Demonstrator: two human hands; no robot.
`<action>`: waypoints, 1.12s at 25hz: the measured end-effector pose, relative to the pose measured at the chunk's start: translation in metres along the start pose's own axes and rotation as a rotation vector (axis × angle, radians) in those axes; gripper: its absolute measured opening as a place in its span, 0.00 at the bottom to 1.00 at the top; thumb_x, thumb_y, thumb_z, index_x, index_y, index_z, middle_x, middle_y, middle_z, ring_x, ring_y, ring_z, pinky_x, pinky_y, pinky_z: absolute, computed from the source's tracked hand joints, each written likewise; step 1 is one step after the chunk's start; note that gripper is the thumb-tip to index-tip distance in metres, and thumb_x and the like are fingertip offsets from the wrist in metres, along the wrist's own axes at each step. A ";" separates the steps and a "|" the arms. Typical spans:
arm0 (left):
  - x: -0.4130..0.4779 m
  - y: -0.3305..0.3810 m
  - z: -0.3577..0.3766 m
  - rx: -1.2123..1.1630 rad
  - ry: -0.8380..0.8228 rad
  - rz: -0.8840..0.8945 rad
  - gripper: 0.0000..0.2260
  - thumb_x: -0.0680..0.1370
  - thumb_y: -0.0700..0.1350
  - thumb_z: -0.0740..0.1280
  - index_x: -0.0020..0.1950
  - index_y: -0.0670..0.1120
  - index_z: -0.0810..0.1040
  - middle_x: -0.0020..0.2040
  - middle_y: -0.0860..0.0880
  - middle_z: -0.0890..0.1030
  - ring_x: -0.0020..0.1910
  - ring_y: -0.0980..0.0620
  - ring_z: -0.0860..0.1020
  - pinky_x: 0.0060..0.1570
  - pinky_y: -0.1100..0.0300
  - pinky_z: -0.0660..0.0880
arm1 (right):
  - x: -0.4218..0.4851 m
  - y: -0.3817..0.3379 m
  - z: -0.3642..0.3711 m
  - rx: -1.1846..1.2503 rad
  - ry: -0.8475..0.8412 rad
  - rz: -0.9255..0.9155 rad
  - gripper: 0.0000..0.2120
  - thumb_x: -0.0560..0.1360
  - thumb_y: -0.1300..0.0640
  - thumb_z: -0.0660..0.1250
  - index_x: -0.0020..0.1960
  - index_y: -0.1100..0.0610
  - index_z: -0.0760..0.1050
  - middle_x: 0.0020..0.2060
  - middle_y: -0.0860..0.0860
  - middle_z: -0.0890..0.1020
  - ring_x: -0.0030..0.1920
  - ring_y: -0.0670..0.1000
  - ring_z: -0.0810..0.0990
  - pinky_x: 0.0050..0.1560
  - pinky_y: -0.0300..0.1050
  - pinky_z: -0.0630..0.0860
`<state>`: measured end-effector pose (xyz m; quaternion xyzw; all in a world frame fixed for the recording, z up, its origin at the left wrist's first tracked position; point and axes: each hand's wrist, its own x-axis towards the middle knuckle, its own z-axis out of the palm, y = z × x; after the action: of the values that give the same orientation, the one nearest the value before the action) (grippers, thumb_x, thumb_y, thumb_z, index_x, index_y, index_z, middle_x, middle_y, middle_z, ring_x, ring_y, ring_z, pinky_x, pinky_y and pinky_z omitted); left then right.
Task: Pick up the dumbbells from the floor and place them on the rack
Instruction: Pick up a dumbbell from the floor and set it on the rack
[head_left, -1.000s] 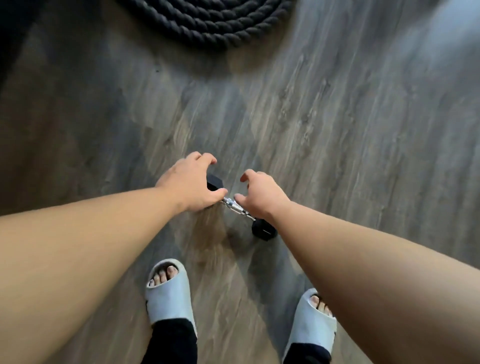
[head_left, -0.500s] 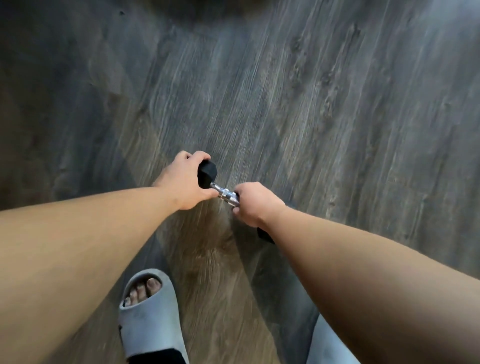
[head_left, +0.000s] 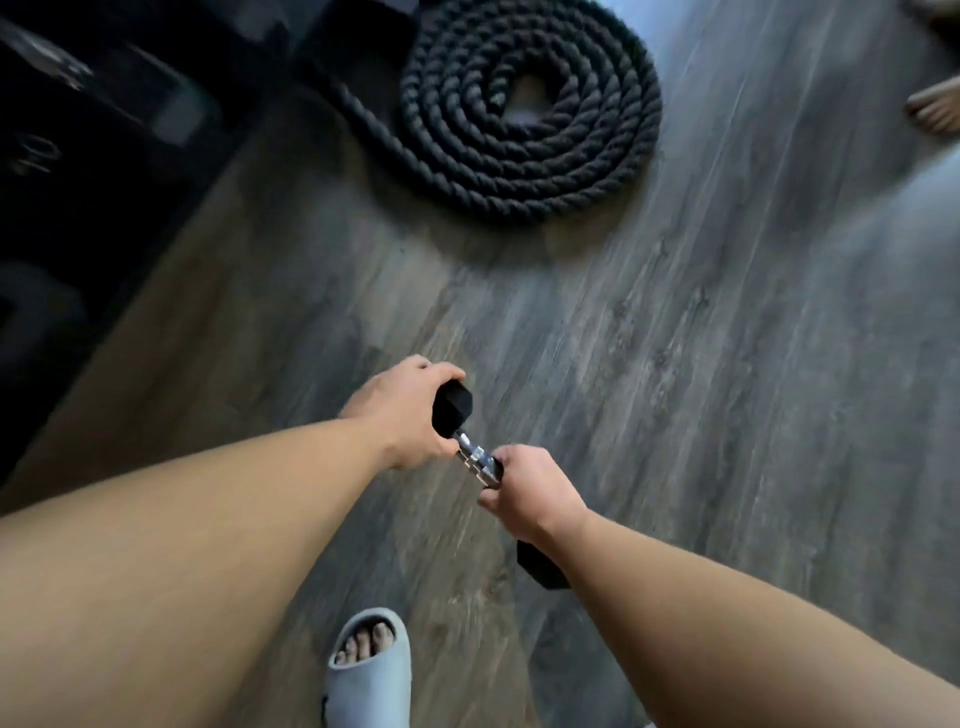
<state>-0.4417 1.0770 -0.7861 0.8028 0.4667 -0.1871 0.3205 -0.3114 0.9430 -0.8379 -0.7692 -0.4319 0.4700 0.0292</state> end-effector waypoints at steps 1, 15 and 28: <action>-0.018 0.002 -0.039 -0.010 0.035 -0.017 0.43 0.64 0.58 0.79 0.77 0.58 0.66 0.68 0.54 0.74 0.65 0.46 0.77 0.61 0.54 0.75 | -0.015 -0.028 -0.020 0.006 0.013 -0.023 0.15 0.71 0.58 0.70 0.34 0.54 0.64 0.30 0.49 0.70 0.29 0.51 0.68 0.28 0.45 0.65; -0.308 -0.057 -0.502 0.004 0.442 -0.213 0.44 0.63 0.60 0.82 0.75 0.47 0.70 0.67 0.43 0.79 0.65 0.41 0.79 0.59 0.49 0.79 | -0.217 -0.476 -0.216 0.055 0.157 -0.402 0.09 0.71 0.58 0.70 0.36 0.56 0.70 0.30 0.49 0.72 0.27 0.49 0.69 0.28 0.41 0.66; -0.413 -0.264 -0.635 0.026 0.497 -0.451 0.48 0.64 0.56 0.84 0.78 0.51 0.64 0.61 0.48 0.78 0.53 0.46 0.79 0.50 0.49 0.80 | -0.217 -0.741 -0.123 0.133 -0.106 -0.513 0.09 0.75 0.59 0.73 0.41 0.54 0.73 0.35 0.49 0.77 0.30 0.46 0.74 0.28 0.39 0.70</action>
<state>-0.8747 1.3497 -0.1686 0.7044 0.6940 -0.0579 0.1372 -0.7310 1.3007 -0.2841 -0.6055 -0.5816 0.5142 0.1753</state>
